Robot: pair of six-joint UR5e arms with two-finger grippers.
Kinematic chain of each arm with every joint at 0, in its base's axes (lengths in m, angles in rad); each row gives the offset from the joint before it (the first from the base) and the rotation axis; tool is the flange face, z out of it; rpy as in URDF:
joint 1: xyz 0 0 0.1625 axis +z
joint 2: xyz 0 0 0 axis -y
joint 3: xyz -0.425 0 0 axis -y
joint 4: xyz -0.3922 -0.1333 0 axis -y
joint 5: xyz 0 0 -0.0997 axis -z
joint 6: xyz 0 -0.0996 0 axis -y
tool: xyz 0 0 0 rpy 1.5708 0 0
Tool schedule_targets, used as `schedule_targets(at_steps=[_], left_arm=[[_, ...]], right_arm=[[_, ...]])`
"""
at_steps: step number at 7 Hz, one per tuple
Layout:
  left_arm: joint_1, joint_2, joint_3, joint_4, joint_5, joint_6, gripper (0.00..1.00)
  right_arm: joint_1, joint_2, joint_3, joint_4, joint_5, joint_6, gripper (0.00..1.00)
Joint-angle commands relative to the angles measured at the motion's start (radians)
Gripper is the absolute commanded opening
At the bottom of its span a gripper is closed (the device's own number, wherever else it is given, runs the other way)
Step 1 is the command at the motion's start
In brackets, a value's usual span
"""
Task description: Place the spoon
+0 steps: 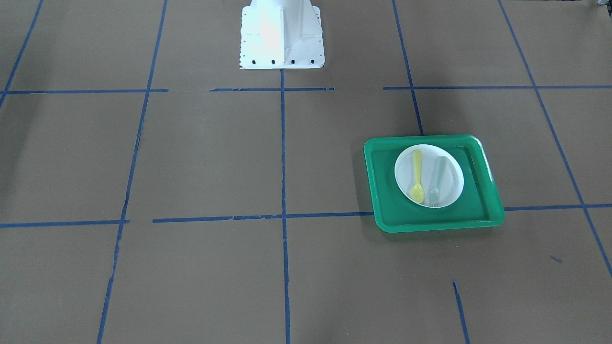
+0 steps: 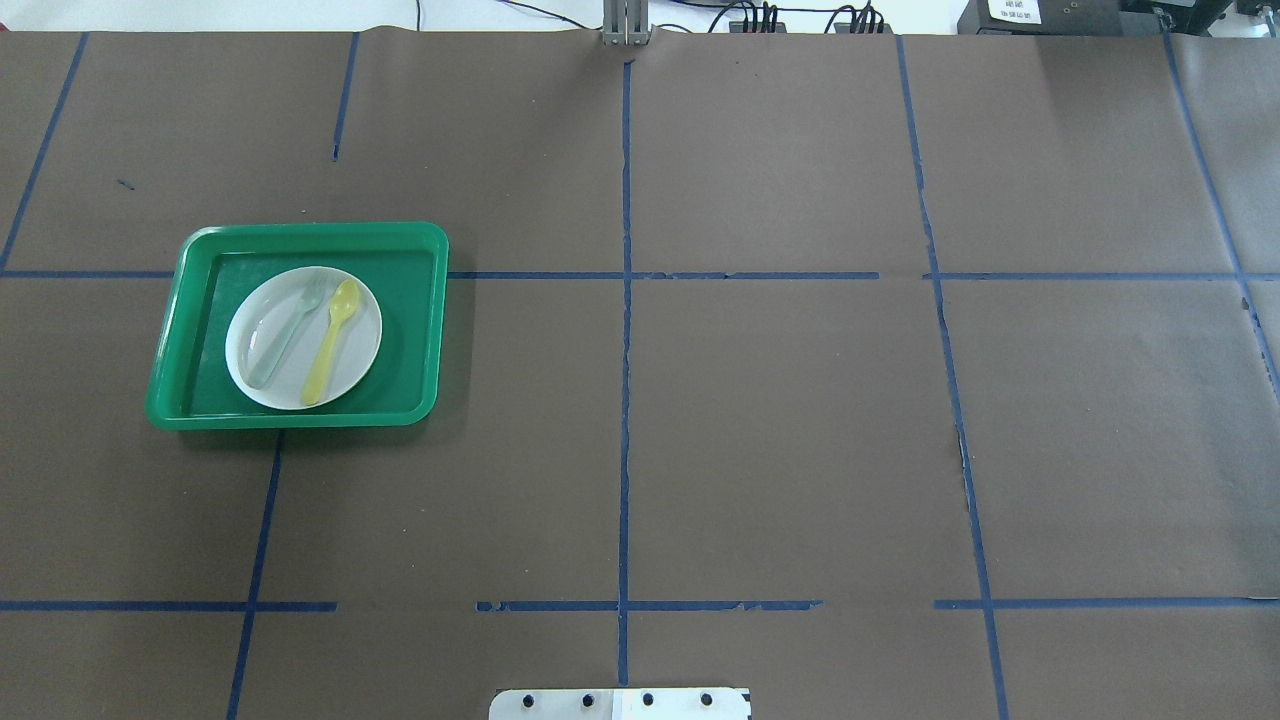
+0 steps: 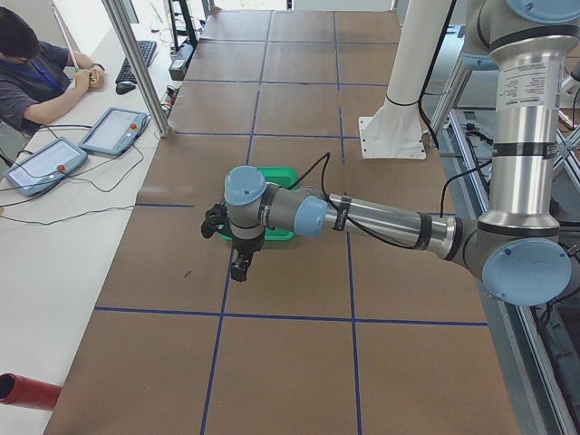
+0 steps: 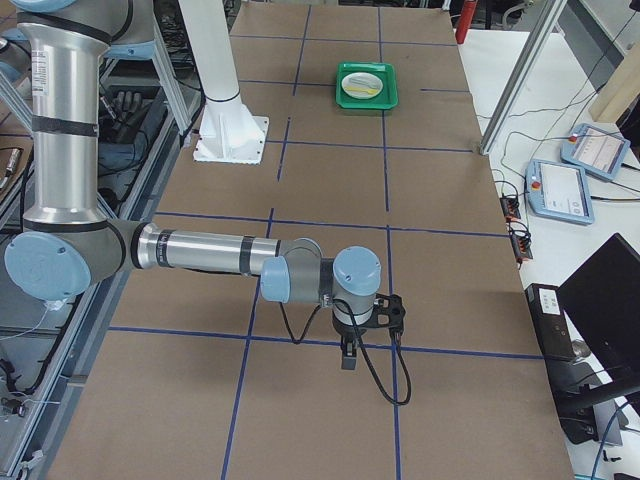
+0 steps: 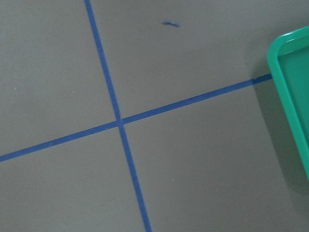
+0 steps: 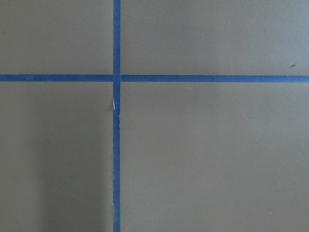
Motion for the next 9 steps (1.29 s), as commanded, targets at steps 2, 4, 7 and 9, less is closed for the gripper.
schedule_targets(at_steps=[2, 4, 7, 9], left_arm=[[0.321, -0.121, 0.016, -0.242, 0.107, -0.479, 1.0], [0.464, -0.221, 0.071, -0.243, 0.215, -0.59, 0.99], [0.566, -0.289, 0.136, -0.248, 0.269, -0.665, 0.96], [0.615, -0.298, 0.139, -0.248, 0.269, -0.731, 0.81]], right_arm=[[0.0, -0.001, 0.0, 0.001, 0.0, 0.0, 1.0], [0.0, 0.0, 0.0, 0.001, 0.0, 0.0, 1.0], [0.0, -0.001, 0.0, 0.001, 0.0, 0.0, 1.0], [0.0, -0.001, 0.0, 0.001, 0.0, 0.0, 1.0]])
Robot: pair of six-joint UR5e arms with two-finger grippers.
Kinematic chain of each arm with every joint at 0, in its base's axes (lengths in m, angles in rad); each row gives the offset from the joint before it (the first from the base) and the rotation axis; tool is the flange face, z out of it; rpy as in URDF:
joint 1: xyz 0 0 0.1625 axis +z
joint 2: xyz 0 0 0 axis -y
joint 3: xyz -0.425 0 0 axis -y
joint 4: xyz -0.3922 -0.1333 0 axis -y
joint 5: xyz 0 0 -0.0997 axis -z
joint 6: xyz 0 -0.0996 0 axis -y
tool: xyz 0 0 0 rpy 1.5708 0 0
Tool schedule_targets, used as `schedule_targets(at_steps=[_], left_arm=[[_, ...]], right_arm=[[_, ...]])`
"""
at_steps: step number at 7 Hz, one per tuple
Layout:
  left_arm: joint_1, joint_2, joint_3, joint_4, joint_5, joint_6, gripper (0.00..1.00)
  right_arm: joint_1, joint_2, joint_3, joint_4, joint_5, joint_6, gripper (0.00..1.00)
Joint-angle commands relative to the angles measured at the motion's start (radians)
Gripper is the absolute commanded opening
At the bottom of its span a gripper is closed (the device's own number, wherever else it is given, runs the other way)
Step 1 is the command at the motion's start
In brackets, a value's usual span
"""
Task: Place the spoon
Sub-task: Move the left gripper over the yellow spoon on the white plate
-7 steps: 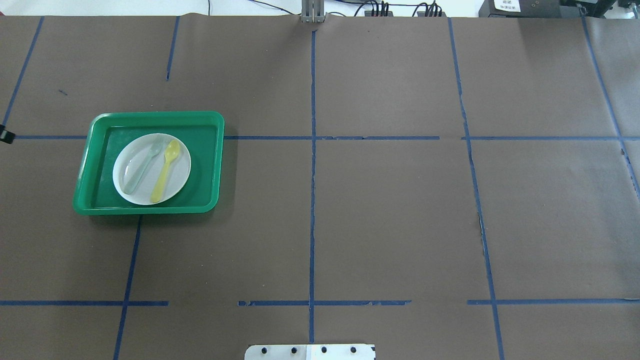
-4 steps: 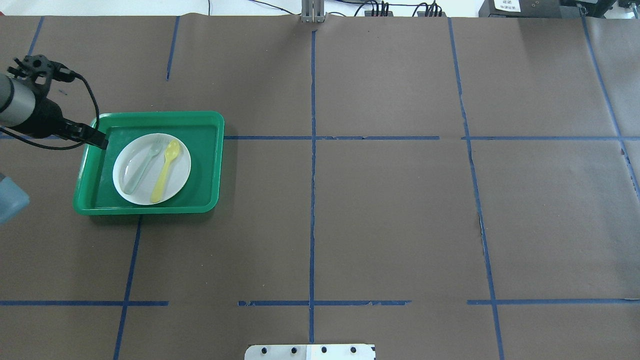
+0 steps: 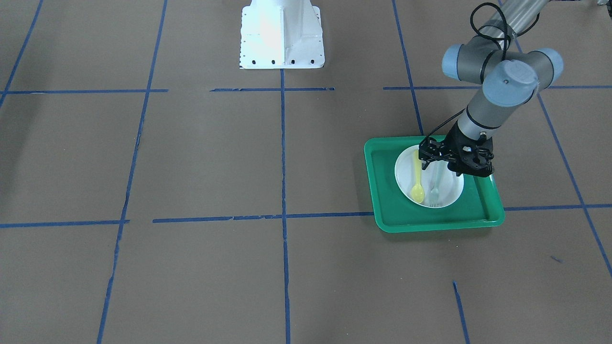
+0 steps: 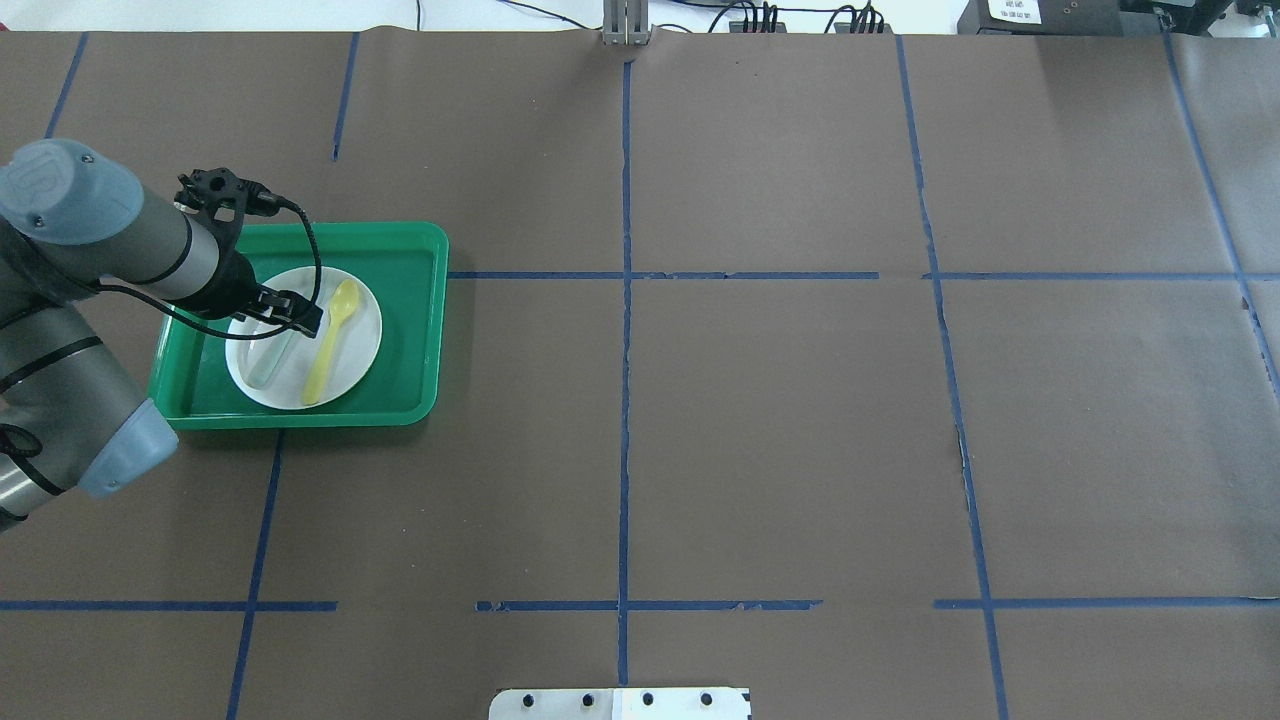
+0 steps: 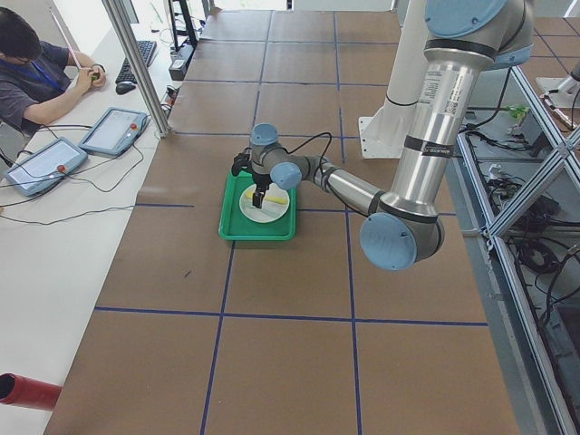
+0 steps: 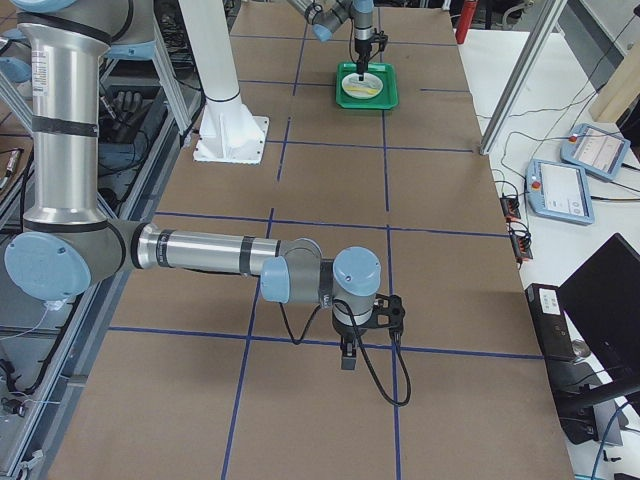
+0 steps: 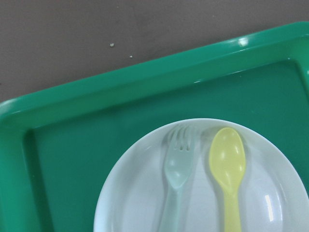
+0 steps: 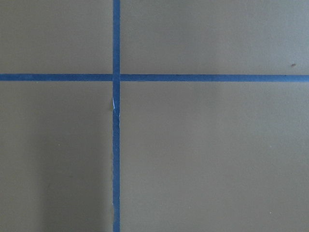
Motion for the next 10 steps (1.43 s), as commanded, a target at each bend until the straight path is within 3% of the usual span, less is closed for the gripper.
schedule_targets(at_steps=[1, 10], left_arm=[[0.031, -0.008, 0.011, 0.0, 0.003, -0.031, 0.68], [0.047, -0.066, 0.083, -0.001, 0.001, -0.051, 0.67]], right_arm=[[0.0, 0.0, 0.0, 0.001, 0.0, 0.0, 1.0], [0.0, 0.0, 0.0, 0.001, 0.0, 0.0, 1.0]])
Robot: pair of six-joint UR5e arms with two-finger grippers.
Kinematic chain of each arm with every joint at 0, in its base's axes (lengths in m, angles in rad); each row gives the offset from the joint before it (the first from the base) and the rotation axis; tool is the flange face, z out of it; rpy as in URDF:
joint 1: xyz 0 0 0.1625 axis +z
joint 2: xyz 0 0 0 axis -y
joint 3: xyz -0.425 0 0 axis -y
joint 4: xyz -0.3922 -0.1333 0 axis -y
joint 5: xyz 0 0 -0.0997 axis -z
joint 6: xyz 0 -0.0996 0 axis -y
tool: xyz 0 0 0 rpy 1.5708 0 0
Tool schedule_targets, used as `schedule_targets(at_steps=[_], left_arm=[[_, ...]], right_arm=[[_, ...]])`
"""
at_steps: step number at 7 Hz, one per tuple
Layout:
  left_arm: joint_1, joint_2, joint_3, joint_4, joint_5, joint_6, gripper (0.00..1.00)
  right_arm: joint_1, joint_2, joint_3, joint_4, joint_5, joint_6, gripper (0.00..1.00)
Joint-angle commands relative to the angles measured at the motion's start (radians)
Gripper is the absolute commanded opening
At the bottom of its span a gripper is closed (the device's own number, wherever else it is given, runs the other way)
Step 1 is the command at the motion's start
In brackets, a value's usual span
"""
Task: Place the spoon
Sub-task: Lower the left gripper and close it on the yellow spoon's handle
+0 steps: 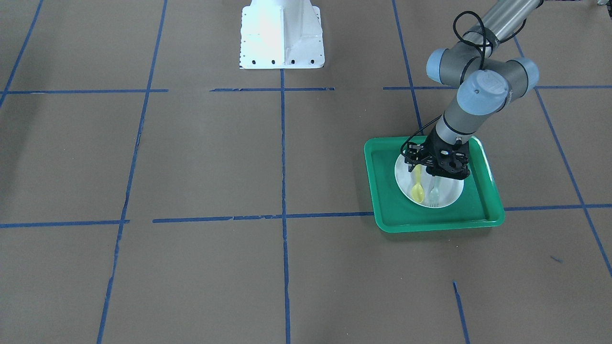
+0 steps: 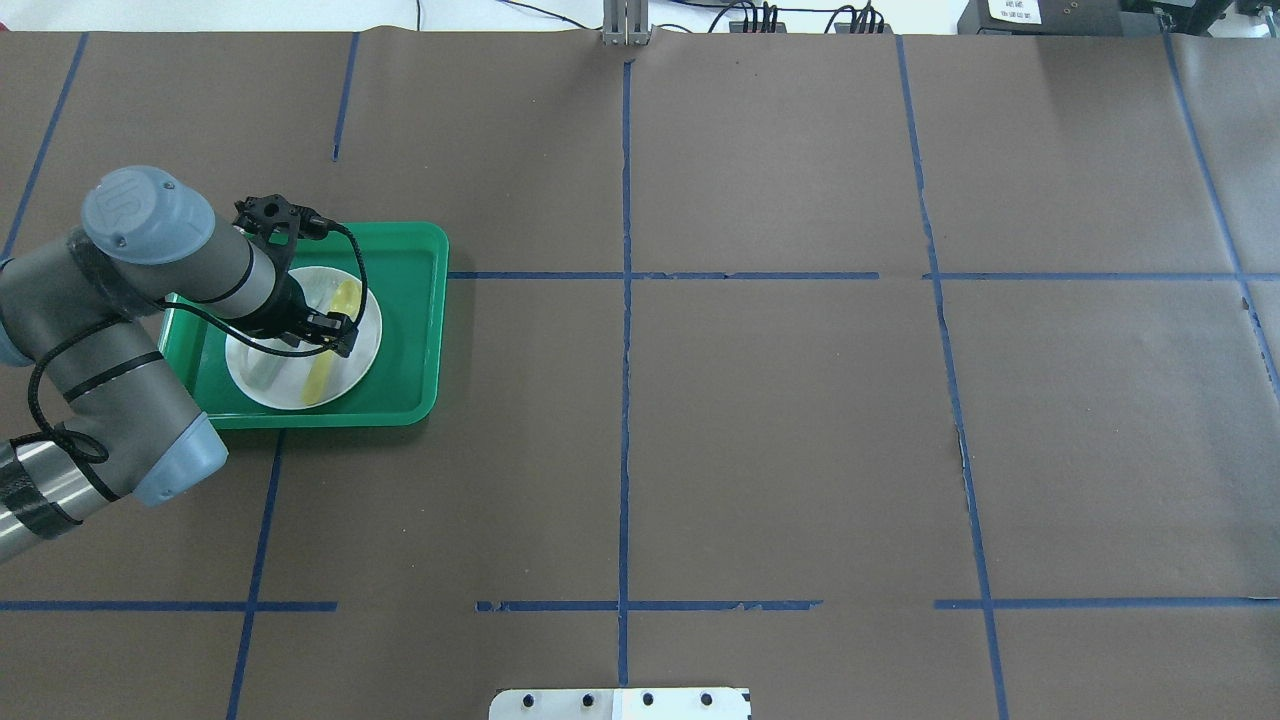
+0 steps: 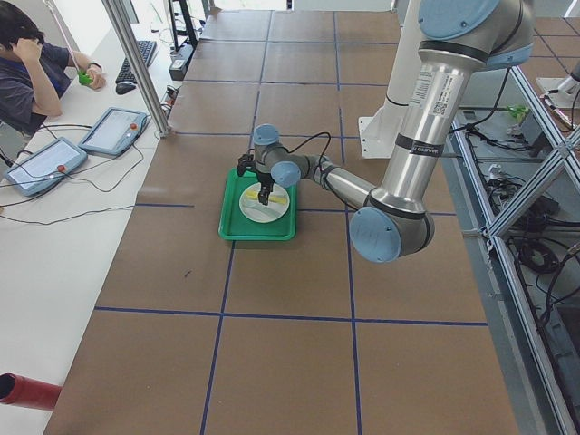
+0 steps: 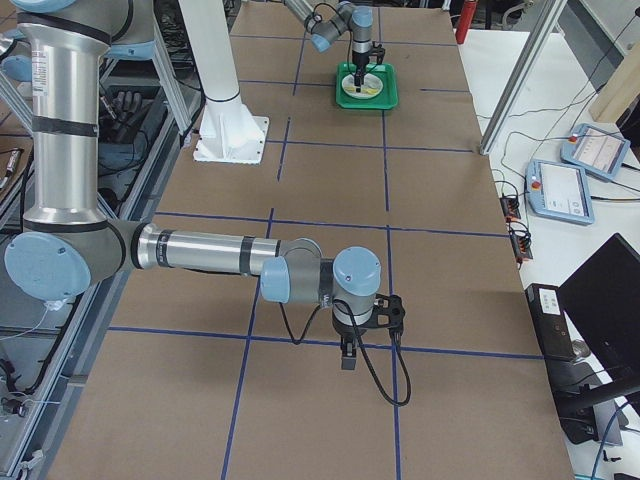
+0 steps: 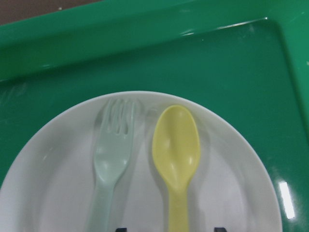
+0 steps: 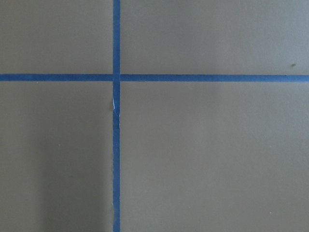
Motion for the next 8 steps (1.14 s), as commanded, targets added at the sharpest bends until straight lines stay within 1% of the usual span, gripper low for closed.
schedule_targets(at_steps=[1, 4, 5, 6, 7, 8], left_arm=[[0.002, -0.005, 0.007, 0.0, -0.002, -0.004, 0.53], [0.004, -0.005, 0.007, 0.0, -0.005, -0.006, 0.52], [0.004, -0.005, 0.005, 0.0, -0.005, -0.006, 0.31], [0.002, -0.004, 0.004, 0.001, -0.006, -0.007, 0.03], [0.002, -0.004, -0.001, 0.004, -0.006, -0.007, 0.0], [0.001, 0.004, -0.008, 0.006, -0.008, -0.007, 0.0]], right_arm=[[0.0, 0.0, 0.0, 0.001, 0.0, 0.0, 1.0], [0.0, 0.0, 0.0, 0.001, 0.0, 0.0, 1.0], [0.0, 0.0, 0.0, -0.001, 0.0, 0.0, 1.0], [0.0, 0.0, 0.0, 0.001, 0.0, 0.0, 1.0], [0.0, 0.0, 0.0, -0.001, 0.0, 0.0, 1.0], [0.0, 0.0, 0.0, 0.001, 0.0, 0.0, 1.0]])
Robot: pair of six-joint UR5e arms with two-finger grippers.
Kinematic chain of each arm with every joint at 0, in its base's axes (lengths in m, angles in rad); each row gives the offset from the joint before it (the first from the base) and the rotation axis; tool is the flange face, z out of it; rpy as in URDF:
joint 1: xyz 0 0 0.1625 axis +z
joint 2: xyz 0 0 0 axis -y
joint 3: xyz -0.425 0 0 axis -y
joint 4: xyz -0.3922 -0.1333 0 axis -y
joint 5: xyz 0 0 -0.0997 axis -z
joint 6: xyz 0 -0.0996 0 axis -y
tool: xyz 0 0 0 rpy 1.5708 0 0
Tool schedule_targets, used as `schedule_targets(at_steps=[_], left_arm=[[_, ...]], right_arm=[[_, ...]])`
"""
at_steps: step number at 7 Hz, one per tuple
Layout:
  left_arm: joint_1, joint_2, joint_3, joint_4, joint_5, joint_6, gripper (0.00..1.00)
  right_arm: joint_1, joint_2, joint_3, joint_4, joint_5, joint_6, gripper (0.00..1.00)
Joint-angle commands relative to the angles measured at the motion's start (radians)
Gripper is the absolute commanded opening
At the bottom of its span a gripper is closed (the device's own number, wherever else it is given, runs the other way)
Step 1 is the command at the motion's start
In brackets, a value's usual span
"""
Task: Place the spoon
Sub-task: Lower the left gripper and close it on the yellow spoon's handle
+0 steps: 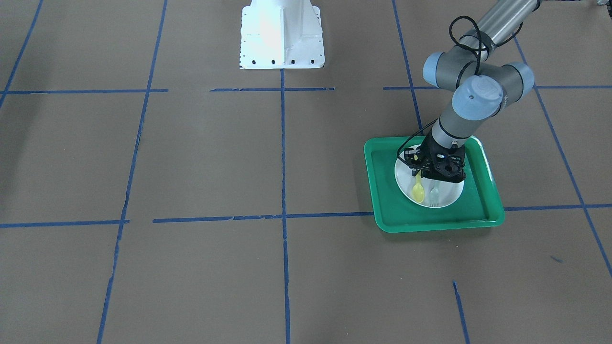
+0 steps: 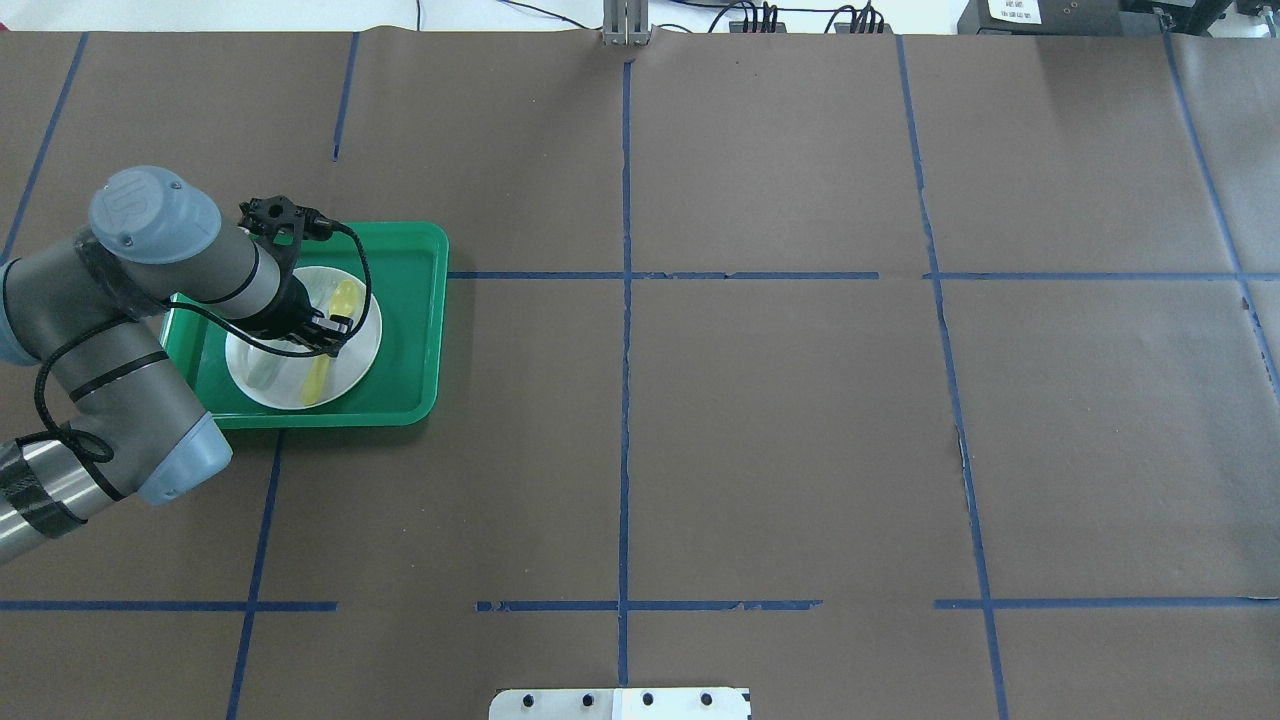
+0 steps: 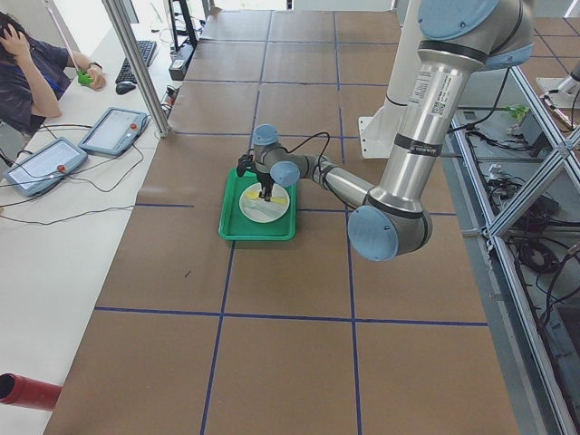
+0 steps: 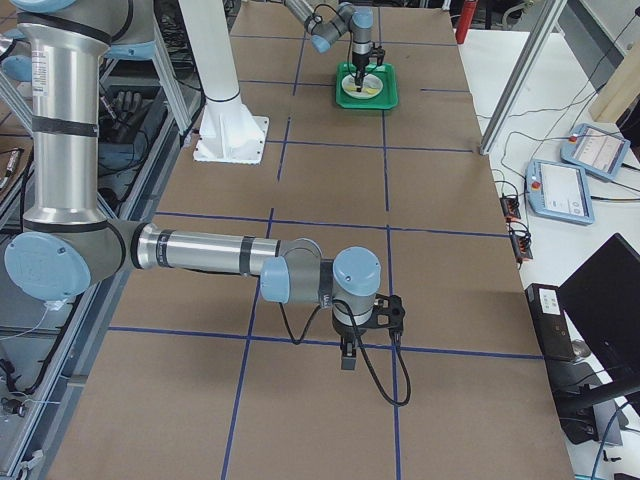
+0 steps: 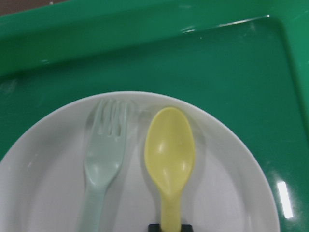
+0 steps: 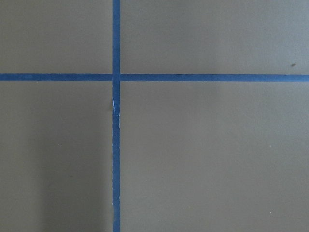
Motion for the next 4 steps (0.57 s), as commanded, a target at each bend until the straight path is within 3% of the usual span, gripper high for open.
schedule_targets(at_steps=[1, 4], left_arm=[[-0.01, 0.009, -0.023, 0.007, -0.004, 0.0, 0.0], [-0.055, -0.015, -0.047, 0.083, -0.037, -0.176, 0.0]], right_arm=[[0.0, 0.0, 0.0, 0.001, 0.0, 0.0, 1.0], [0.0, 0.0, 0.0, -0.001, 0.0, 0.0, 1.0]])
